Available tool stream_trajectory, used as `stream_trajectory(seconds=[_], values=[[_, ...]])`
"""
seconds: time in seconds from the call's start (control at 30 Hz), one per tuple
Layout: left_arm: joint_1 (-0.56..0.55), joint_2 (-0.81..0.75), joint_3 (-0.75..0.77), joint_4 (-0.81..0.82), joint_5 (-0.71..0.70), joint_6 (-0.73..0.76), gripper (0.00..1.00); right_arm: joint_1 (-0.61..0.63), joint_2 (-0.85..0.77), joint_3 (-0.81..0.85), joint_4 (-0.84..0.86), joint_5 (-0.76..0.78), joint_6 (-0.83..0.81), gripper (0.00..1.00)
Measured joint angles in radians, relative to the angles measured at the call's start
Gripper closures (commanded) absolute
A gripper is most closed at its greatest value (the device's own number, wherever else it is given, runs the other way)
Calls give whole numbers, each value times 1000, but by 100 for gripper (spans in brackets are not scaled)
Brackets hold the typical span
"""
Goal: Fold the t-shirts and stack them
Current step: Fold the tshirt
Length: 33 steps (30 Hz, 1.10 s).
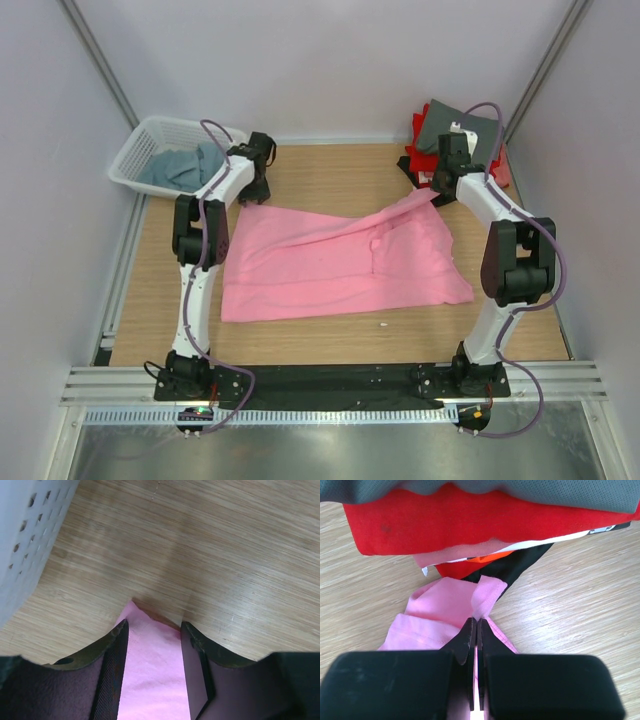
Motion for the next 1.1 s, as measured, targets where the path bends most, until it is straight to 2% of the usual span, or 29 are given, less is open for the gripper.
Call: stream_trajectory(seconds=[0.03, 0.13, 0.17, 0.27, 0.5, 0.63, 0.87, 1.1], values=[[0, 0, 1, 0, -3, 0, 53, -1, 0, 0, 0, -2, 0, 99], [-1, 5, 6, 0, -7, -2, 68, -3, 0, 0, 0, -8, 0, 99], [0, 7, 8, 0, -9, 0, 83, -4, 0, 0, 0, -9, 0, 99], [3, 19, 24, -2, -16, 0, 100, -5, 2, 0, 4, -21, 0, 99], [5, 28, 43, -46, -33, 3, 100, 3, 31, 18, 16, -145, 10, 99], [6, -1, 11, -79, -48, 3, 100, 51, 91, 143, -14, -193, -1, 99], [6, -163, -49, -121, -68, 2, 100, 126, 178, 380, -71, -226, -25, 99], [13, -310, -96, -124, -101, 4, 100, 123, 206, 410, -153, -220, -26, 99]])
